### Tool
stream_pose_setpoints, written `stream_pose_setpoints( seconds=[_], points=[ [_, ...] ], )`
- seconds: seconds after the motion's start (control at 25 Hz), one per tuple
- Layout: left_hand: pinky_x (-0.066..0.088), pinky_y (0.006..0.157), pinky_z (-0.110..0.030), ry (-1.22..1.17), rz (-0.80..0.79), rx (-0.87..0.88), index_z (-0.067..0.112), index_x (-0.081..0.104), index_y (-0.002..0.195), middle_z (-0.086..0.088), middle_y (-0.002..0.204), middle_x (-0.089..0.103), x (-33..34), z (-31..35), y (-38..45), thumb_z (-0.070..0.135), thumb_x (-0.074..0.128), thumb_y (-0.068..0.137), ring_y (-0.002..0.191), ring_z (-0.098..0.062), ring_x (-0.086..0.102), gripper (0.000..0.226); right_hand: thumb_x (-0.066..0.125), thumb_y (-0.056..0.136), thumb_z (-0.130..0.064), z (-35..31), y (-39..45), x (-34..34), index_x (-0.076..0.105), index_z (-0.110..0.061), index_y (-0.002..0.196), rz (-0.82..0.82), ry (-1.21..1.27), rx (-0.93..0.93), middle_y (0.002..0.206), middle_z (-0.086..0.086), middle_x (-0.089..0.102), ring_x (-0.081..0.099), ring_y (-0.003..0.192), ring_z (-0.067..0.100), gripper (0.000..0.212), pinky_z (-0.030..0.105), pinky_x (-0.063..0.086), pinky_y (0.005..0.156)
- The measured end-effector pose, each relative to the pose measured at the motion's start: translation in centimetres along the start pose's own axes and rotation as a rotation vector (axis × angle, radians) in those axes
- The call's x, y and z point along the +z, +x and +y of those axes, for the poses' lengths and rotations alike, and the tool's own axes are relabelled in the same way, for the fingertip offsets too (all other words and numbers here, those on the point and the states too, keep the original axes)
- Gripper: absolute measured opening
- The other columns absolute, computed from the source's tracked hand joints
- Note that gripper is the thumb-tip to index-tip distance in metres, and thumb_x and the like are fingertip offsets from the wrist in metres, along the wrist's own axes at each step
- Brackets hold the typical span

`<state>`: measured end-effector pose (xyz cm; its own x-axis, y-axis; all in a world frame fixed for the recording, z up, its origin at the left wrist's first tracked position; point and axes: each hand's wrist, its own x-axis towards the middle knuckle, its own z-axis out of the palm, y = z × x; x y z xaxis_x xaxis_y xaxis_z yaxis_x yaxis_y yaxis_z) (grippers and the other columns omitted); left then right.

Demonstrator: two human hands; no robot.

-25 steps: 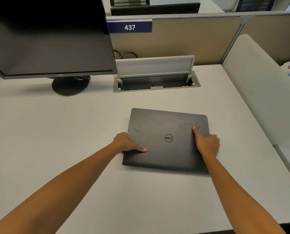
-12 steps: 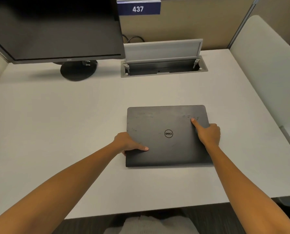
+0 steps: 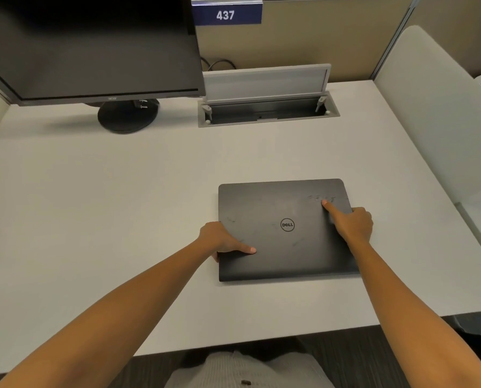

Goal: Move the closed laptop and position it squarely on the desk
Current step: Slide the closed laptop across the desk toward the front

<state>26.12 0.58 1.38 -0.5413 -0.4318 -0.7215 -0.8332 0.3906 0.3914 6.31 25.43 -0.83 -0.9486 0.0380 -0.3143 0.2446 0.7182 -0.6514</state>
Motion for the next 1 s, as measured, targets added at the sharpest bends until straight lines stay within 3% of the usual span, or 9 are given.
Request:
stream_pose_setpoints(
  seconds=[0.2, 0.36, 0.52, 0.64, 0.88, 1.0],
  points=[
    [0.064, 0.074, -0.035, -0.005, 0.014, 0.007, 0.03, 0.06, 0.09, 0.009, 0.09, 0.068, -0.7, 0.6, 0.6, 0.064, 0.092, 0.041, 0.087, -0.023, 0.074, 0.067, 0.072, 0.07, -0.072, -0.1, 0.5, -0.1, 0.067, -0.002, 0.11, 0.008, 0.011, -0.011, 0.114, 0.016, 0.068, 0.063, 0.106, 0.035, 0.081, 0.042, 0.056, 0.088],
    [0.063, 0.072, -0.032, 0.063, -0.008, -0.02, 0.022, 0.063, 0.1, 0.005, 0.092, 0.066, -1.2, 1.5, 1.1, 0.069, 0.09, 0.039, 0.084, -0.025, 0.074, 0.082, 0.072, 0.072, -0.07, -0.6, 1.1, -0.1, 0.067, -0.002, 0.113, 0.003, 0.006, -0.031, 0.115, 0.016, 0.068, 0.063, 0.107, 0.034, 0.08, 0.045, 0.055, 0.092],
    [0.059, 0.059, -0.027, 0.111, -0.035, -0.07, 0.018, 0.057, 0.087, 0.006, 0.083, 0.059, -1.0, 1.8, 1.1, 0.073, 0.089, 0.037, 0.072, -0.023, 0.073, 0.081, 0.074, 0.071, -0.069, -0.9, 1.1, 0.0, 0.07, -0.004, 0.11, 0.028, 0.001, -0.066, 0.111, 0.014, 0.07, 0.065, 0.103, 0.032, 0.076, 0.043, 0.056, 0.088],
    [0.058, 0.057, -0.028, 0.126, -0.061, -0.087, 0.017, 0.057, 0.097, 0.003, 0.089, 0.06, -0.8, 1.9, 1.1, 0.071, 0.09, 0.037, 0.075, -0.025, 0.074, 0.087, 0.079, 0.069, -0.064, -0.9, 0.6, 0.0, 0.072, -0.004, 0.107, 0.059, 0.033, -0.081, 0.107, 0.013, 0.074, 0.069, 0.095, 0.03, 0.071, 0.031, 0.053, 0.075],
    [0.054, 0.051, -0.026, 0.159, -0.089, -0.106, 0.016, 0.055, 0.098, 0.0, 0.093, 0.062, -1.0, 2.0, 1.3, 0.072, 0.089, 0.038, 0.062, -0.022, 0.068, 0.089, 0.079, 0.074, -0.057, -0.8, 0.4, -0.3, 0.069, -0.003, 0.114, 0.079, 0.017, -0.079, 0.115, 0.014, 0.072, 0.068, 0.102, 0.032, 0.068, 0.032, 0.051, 0.079],
    [0.052, 0.053, -0.025, 0.216, -0.099, -0.108, 0.017, 0.055, 0.086, 0.002, 0.078, 0.064, -0.9, 1.9, 1.3, 0.078, 0.084, 0.039, 0.059, -0.021, 0.07, 0.082, 0.077, 0.075, -0.059, -1.0, 0.6, -0.4, 0.072, -0.003, 0.11, 0.045, -0.016, -0.065, 0.11, 0.014, 0.074, 0.069, 0.098, 0.031, 0.066, 0.033, 0.053, 0.078]
  ],
)
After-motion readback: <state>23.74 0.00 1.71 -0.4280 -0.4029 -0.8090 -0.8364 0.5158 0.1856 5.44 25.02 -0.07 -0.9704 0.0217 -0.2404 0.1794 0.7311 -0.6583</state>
